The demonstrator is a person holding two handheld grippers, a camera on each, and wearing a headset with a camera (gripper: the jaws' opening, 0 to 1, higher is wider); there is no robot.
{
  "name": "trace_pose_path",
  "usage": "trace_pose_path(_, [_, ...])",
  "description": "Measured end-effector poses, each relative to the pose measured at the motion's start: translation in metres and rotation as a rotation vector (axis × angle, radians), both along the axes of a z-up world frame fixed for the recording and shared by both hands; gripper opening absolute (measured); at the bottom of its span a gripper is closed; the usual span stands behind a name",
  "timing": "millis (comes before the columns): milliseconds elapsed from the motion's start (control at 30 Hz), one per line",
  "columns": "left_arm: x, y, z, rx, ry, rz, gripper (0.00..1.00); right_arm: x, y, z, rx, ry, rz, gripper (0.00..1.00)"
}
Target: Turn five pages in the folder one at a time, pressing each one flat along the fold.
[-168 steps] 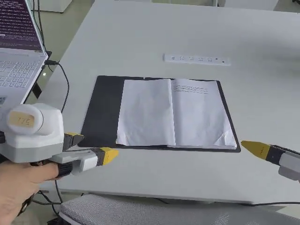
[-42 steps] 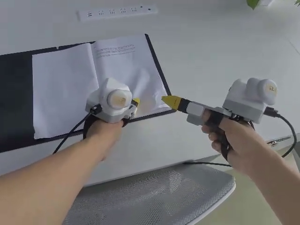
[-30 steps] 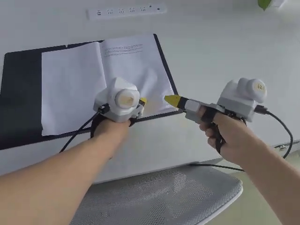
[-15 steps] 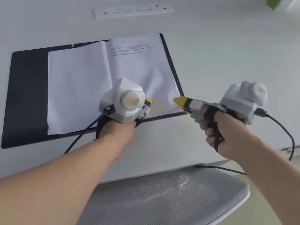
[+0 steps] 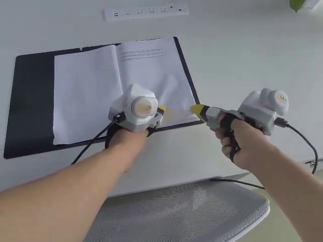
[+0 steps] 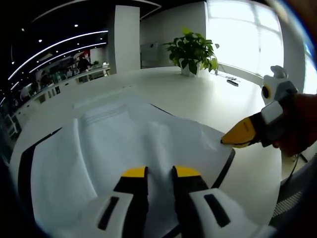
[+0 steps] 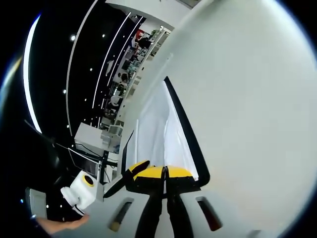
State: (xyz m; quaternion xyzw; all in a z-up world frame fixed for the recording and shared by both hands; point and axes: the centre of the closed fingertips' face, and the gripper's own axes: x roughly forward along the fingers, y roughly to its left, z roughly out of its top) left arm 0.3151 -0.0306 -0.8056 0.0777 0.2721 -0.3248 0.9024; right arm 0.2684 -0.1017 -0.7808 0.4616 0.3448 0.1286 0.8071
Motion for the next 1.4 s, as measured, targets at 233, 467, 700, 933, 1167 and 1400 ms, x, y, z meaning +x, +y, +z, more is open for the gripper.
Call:
trace_pose_path(233, [-0.001, 0.007, 0.003, -0.023, 0.033, 0.015, 0.14, 0.001, 0.0, 0.011, 0.004, -0.035, -0.009, 0.0])
trace_pose_path(467, [-0.006, 0.022, 0.012, -0.027, 0.05, 0.036, 0.18, 0.004, 0.006, 0.033, 0.005, -0.095, 0.003, 0.0])
trace_pose_path(700, [-0.012, 0.047, 0.03, -0.038, 0.045, 0.043, 0.18, 0.007, 0.02, 0.065, -0.006, -0.173, 0.046, 0.0])
trace_pose_path(933, [-0.023, 0.076, 0.053, -0.046, 0.036, 0.049, 0.19, 0.006, 0.042, 0.093, -0.034, -0.247, 0.109, 0.0])
trace_pose_path(1167, [-0.04, 0.106, 0.069, -0.046, 0.039, 0.063, 0.19, 0.004, 0.068, 0.111, -0.05, -0.305, 0.183, 0.0])
trace_pose_path(1400, [-0.052, 0.138, 0.086, -0.064, 0.027, 0.105, 0.19, 0.002, 0.104, 0.126, -0.06, -0.352, 0.281, 0.0])
